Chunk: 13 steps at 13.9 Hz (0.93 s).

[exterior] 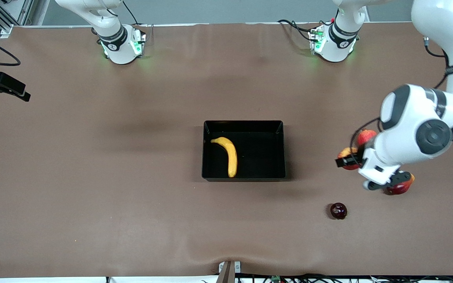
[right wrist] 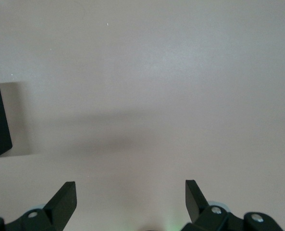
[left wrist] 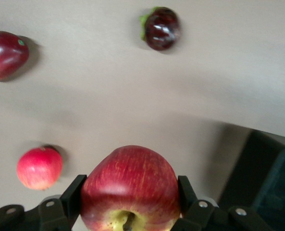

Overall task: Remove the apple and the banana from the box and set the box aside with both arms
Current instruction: 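Carry the apple out of the box and lower it beside the mangosteen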

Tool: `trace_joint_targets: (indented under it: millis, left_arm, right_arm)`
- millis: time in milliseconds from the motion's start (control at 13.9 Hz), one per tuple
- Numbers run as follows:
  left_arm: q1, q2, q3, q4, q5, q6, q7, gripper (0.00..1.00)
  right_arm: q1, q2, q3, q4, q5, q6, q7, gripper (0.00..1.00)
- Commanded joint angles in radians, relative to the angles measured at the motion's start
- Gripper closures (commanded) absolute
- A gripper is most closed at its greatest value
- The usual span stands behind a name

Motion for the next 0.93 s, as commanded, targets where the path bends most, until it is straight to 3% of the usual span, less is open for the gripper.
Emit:
trace_joint_targets:
  millis: [0, 573, 860]
  left_arm:
    - [0.034, 0.074, -0.007, 0.007, 0.091, 0.059, 0.035, 1.00]
    - [0.082, 0.211, -0.007, -0.005, 0.108, 0.240, 0.041, 1.00]
    - [0.082, 0.225, -0.005, -0.131, 0.099, 0.401, 0.019, 1.00]
  right_arm:
    - [-0.008, 0.008, 0.005, 0.019, 0.000, -0.008, -0.012, 0.00]
    - [-0.009, 0.008, 0.004, 0.019, 0.002, -0.008, -0.012, 0.00]
    - [-0.008, 0.008, 0.004, 0.019, 0.000, -0.008, -0.012, 0.00]
